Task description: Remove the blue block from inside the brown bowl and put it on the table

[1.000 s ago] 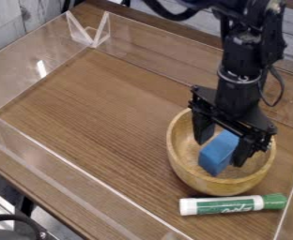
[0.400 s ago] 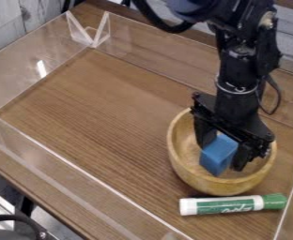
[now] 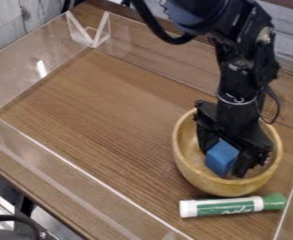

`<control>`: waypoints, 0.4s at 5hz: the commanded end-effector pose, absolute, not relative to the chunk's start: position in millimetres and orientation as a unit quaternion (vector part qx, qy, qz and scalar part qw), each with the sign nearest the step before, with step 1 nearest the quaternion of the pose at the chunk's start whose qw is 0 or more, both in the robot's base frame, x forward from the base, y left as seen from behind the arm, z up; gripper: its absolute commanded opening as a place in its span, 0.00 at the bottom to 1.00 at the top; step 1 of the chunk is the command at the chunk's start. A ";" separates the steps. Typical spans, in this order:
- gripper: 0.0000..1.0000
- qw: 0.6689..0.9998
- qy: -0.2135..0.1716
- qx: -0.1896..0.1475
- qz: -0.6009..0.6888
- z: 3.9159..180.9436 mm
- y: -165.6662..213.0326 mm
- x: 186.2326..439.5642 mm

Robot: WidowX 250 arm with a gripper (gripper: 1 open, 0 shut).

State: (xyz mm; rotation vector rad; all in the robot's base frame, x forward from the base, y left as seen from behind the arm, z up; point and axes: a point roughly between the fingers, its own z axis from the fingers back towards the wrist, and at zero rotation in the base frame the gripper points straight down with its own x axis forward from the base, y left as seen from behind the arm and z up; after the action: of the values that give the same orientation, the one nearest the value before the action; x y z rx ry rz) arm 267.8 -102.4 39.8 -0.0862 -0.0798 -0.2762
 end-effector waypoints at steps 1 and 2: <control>1.00 0.987 -0.057 -0.045 -0.145 46.1 -104.3 272.3; 0.00 0.986 -0.059 -0.044 -0.147 45.5 -103.6 273.7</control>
State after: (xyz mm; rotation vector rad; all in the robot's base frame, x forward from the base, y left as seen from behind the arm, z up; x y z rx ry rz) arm 269.6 -102.8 38.4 -0.0865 -0.0912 -0.2907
